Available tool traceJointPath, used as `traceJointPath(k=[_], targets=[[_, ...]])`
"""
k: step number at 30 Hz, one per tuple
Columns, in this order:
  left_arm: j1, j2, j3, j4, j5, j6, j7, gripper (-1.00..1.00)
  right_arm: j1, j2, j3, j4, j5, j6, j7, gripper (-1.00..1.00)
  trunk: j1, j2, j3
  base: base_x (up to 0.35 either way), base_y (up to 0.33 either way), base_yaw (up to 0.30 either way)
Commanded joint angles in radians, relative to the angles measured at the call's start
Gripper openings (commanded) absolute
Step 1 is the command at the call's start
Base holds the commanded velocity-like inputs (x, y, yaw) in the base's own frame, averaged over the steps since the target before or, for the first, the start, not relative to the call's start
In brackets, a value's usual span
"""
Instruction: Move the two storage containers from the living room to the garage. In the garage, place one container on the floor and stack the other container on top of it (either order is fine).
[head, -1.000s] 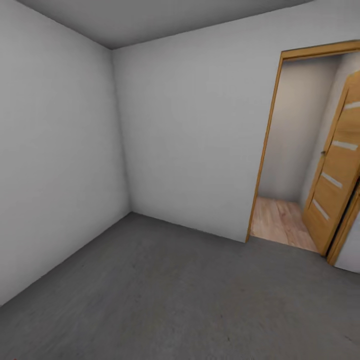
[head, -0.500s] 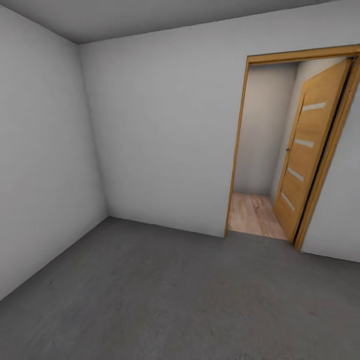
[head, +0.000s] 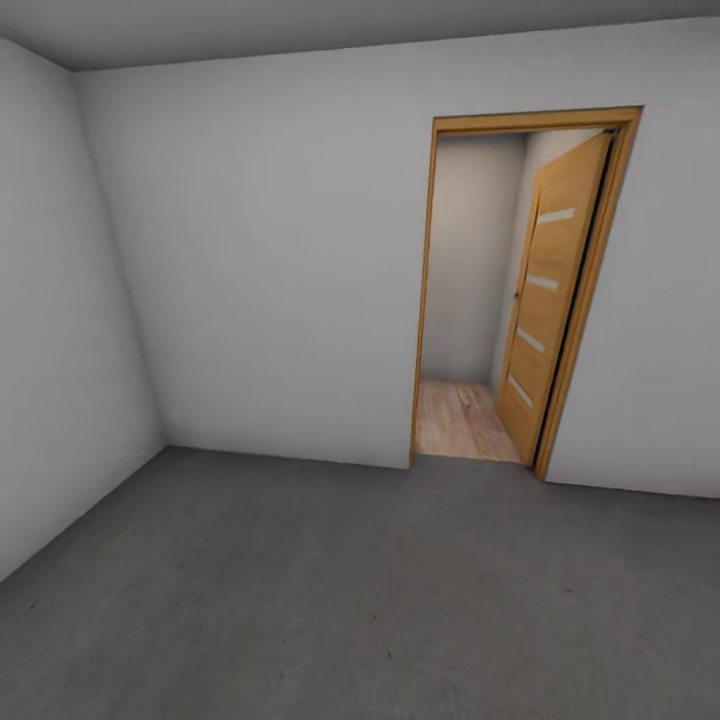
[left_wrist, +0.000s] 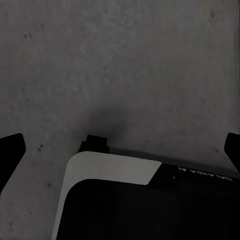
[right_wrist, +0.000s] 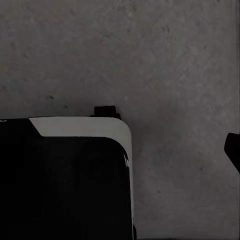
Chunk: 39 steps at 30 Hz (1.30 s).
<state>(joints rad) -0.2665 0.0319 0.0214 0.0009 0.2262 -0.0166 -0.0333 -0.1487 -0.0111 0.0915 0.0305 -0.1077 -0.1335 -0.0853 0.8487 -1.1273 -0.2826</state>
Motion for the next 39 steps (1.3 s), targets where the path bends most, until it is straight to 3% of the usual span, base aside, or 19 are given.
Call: traceJointPath(k=[1,39], targets=[[0.0,0.0,0.002,0.001,0.007,-0.002,-0.003,1.0,-0.002,0.0,0.008,0.003,-0.01,-0.006,-0.001,1.0,0.0,-0.001,-0.001,0.0,0.0,-0.297],[0.0,-0.001,0.002,0.0,0.006,0.002,-0.004,1.0,-0.002,0.0,0.008,0.003,-0.012,-0.006,-0.001,1.0,0.0,-0.001,-0.001,0.0,0.0,-0.297]])
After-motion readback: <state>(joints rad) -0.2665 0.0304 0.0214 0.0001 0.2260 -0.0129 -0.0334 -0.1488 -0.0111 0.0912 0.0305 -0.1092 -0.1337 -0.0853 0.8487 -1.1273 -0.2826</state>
